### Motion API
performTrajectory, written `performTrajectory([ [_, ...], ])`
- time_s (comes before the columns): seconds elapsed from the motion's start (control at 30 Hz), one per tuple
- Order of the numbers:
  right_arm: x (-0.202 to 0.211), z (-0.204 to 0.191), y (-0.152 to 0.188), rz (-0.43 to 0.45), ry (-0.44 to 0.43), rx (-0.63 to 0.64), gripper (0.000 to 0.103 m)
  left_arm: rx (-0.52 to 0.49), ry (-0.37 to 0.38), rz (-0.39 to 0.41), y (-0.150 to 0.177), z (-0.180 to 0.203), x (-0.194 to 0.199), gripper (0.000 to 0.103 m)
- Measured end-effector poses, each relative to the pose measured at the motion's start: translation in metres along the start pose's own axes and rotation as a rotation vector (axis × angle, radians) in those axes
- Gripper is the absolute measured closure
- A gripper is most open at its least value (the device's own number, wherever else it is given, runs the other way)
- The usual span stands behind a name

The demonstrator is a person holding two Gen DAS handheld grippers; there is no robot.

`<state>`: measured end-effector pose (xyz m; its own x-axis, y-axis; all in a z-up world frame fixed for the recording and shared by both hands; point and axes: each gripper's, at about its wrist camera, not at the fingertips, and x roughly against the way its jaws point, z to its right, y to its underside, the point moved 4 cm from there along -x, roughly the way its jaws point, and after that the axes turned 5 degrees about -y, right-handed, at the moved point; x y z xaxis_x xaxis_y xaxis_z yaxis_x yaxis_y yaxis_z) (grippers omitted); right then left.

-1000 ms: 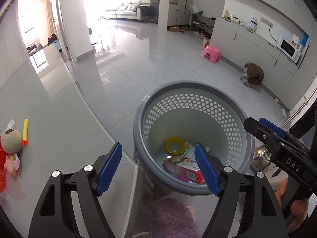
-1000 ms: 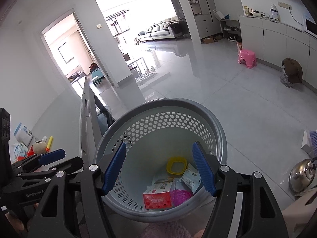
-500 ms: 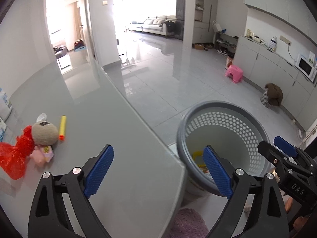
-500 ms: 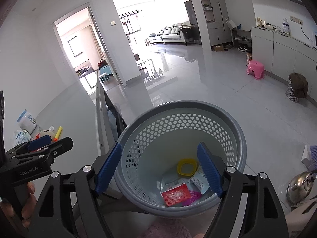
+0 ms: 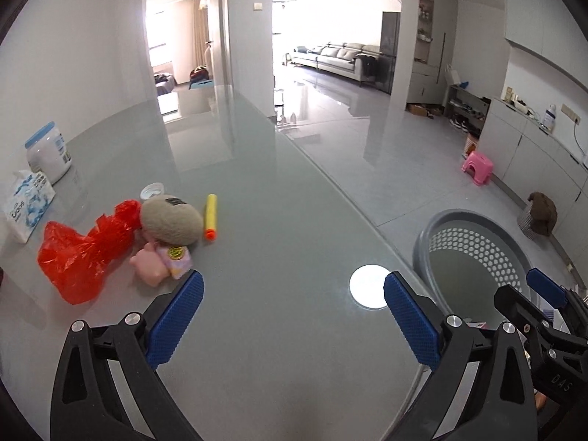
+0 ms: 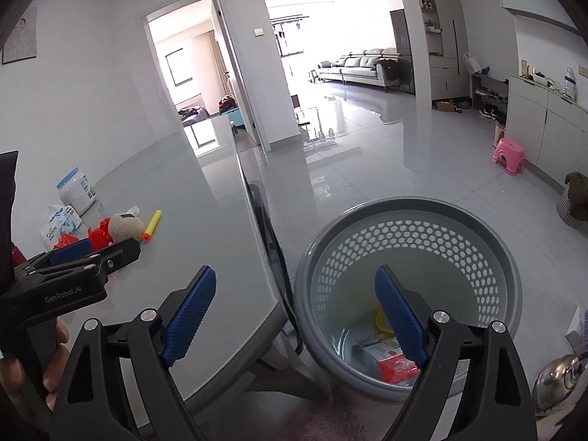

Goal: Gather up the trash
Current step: 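Move both tools back over the table toward the red plastic bag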

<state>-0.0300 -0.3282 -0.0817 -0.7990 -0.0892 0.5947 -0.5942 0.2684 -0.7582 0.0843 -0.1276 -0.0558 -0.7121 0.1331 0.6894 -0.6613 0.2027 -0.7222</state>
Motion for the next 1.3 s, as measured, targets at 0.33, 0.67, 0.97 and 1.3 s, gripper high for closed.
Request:
performTrajectory([
  [0.33,-0.048,-0.067,-0.001,-0.068,-0.084,0.091,0.017,0.095,-0.14,-0.035,0.018,-0.087,-0.007,0.006],
  [0.67,-0.092,-0.121,-0.011,-0.111,-0.118,0.172,0.017,0.213,-0.276,-0.041,0.027,-0.169,-0.005,0.006],
  [0.97,-0.119,-0.145,-0.014,-0.15,-0.147,0.199,0.017,0.278,-0.287,-0.093,0.034,-0.206,-0.032,0.006],
  [1.3,-0.135,-0.153,-0.018,-0.173,-0.153,0.203,0.017,0.296,-0.304,-0.098,0.02,-0.223,-0.062,0.006],
])
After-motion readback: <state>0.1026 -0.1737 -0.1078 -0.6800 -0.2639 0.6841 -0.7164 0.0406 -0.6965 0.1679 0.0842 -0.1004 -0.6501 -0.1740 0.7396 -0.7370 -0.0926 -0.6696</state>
